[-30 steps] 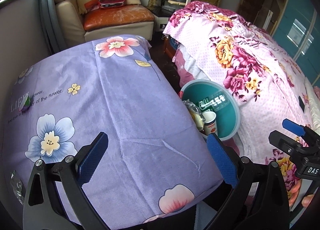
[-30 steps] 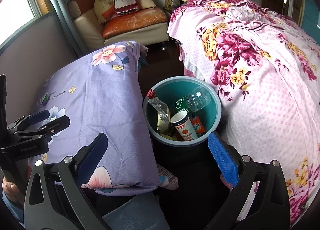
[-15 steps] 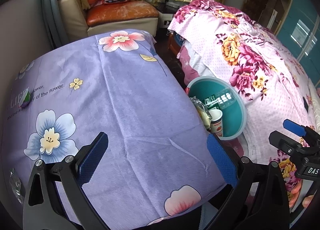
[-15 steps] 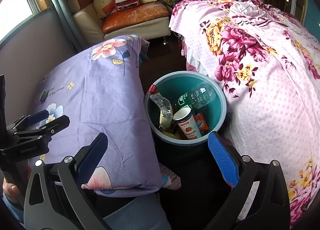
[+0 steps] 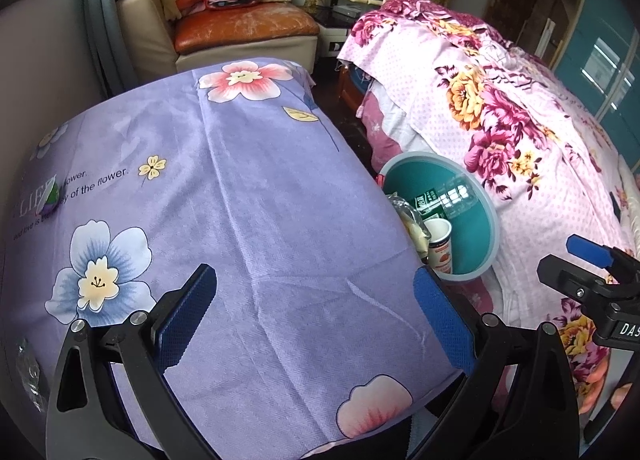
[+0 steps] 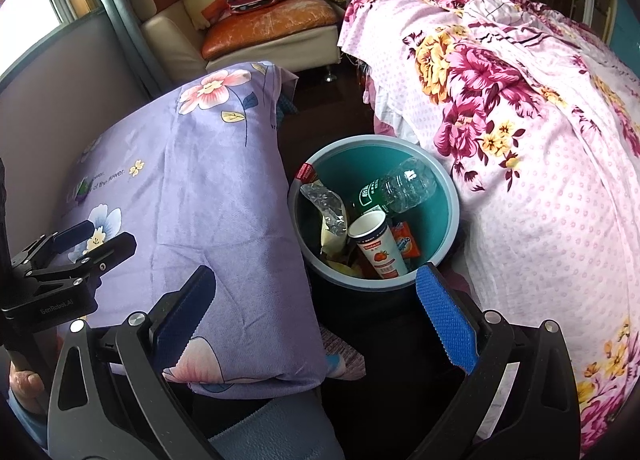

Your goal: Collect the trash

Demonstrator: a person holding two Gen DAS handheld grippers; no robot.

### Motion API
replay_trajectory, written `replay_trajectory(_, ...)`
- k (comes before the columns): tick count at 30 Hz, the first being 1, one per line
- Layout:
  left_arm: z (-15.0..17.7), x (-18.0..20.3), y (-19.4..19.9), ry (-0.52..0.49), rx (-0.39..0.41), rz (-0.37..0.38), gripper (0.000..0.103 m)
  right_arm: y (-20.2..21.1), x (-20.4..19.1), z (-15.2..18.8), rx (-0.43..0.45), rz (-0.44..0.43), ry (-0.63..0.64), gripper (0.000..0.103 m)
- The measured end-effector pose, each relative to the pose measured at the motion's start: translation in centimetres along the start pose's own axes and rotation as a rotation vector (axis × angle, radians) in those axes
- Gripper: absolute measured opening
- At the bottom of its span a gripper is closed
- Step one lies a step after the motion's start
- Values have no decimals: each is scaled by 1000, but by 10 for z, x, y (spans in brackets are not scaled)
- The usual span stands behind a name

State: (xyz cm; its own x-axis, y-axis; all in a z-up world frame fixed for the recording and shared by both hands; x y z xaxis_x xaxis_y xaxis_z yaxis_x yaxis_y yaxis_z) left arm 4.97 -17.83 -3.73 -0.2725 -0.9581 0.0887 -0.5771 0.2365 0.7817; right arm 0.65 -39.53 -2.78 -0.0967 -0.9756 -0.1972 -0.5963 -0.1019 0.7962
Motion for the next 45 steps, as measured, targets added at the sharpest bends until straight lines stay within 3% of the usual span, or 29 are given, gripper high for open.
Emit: replay_trajectory(45,6,-24,-9,-2,-2,-28,99,-13,3,4,-23,15,-14,96)
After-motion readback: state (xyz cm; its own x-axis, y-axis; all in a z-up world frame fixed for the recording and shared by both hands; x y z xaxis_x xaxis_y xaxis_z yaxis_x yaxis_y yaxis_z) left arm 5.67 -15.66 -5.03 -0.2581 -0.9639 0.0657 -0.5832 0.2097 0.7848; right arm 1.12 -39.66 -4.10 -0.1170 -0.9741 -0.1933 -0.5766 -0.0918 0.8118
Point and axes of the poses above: each gripper's, at about its wrist camera, not at the fingertips, and y roughly against the way its jaws point, x to its right, z to its underside, the point moved 3 cm from there along -y, roughly the way its jaws point, and after that the axes turned 5 degrees about x, right-handed, at the moved point
